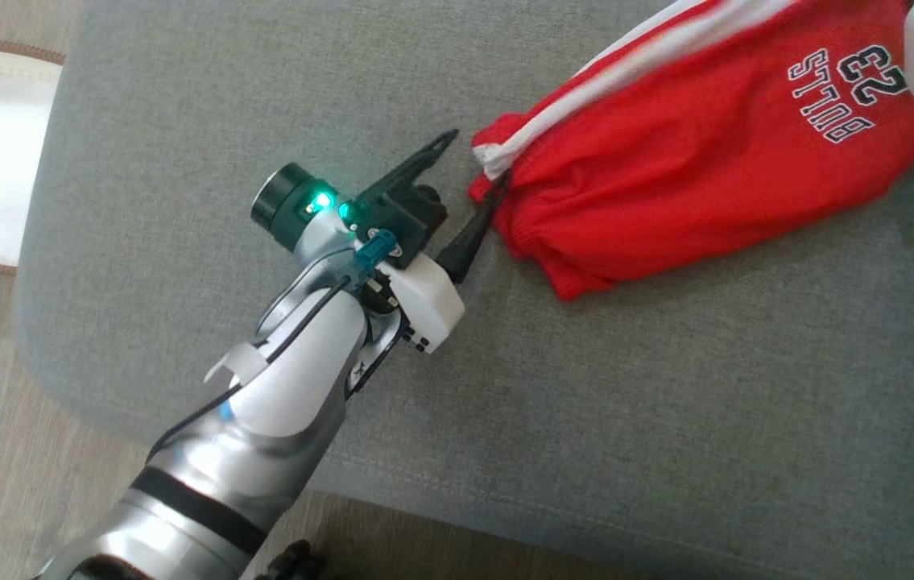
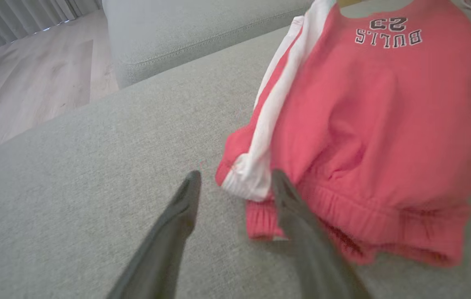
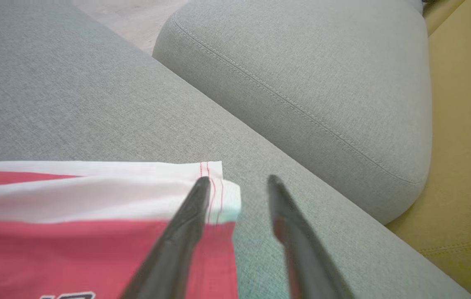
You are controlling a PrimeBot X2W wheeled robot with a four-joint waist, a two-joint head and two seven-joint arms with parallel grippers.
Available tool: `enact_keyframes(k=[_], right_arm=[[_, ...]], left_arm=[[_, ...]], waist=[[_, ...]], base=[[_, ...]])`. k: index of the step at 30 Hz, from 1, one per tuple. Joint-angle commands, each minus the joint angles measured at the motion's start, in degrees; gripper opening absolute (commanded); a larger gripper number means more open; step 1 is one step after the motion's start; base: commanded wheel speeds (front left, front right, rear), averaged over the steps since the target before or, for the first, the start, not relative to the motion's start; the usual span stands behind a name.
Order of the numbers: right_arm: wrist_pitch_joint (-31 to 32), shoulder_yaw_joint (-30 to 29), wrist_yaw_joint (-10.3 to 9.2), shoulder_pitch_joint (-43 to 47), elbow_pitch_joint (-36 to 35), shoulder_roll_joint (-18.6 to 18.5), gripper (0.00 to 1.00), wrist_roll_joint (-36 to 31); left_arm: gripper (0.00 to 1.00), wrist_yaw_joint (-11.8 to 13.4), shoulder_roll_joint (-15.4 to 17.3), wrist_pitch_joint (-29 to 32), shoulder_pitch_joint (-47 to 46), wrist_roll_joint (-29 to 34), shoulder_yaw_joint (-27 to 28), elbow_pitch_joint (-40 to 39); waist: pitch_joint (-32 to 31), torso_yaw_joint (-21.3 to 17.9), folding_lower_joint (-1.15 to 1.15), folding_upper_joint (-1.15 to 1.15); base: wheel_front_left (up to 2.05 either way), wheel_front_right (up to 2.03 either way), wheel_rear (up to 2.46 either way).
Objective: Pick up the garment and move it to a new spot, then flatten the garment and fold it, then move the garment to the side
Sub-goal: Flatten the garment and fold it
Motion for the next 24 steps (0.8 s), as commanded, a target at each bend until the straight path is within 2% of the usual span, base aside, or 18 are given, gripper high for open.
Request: enact_keyframes(k=[1, 7, 13, 19, 24], right_arm=[[-0.98, 0.16, -0.04, -1.22, -1.01, 0.37, 1.0, 0.51], [-7.16, 0.76, -0.04, -0.99, 1.94, 2.16, 1.0, 3.11], [-15.35, -0.09, -0.04, 0.86, 1.37, 3.95, 1.0, 6.26], [-21.95, -1.46, -0.04, 4.46, -1.34, 5.71, 1.0, 8.29], [-24.64, -4.5, -0.04, 9.33, -4.97, 7.11, 1.0, 7.97]], left_arm=[[1.0, 0.43, 0.91, -0.46, -1.74, -0.41, 1.92, -0.96], [1.0, 1.87, 1.14, -1.53, -1.39, -1.51, 3.25, 0.84], [1.0, 3.84, 2.39, -2.0, -0.07, -3.66, 6.4, -0.03], [1.0, 6.38, 3.57, -2.15, 2.29, -6.12, 10.84, -4.62], [1.0, 9.91, 3.85, -2.17, 6.29, -7.03, 15.33, -10.77]], waist=[[-0.24, -0.29, -0.01, 0.0], [-2.81, -2.6, -0.01, 0.0], [-6.58, -5.89, -0.01, 0.0], [-10.63, -9.42, -0.01, 0.0], [-13.86, -12.06, -0.01, 0.0]], base=[[0.0, 0.0, 0.0], [0.0, 0.0, 0.0], [0.0, 0.0, 0.0], [0.0, 0.0, 0.0], [0.0, 0.0, 0.0]])
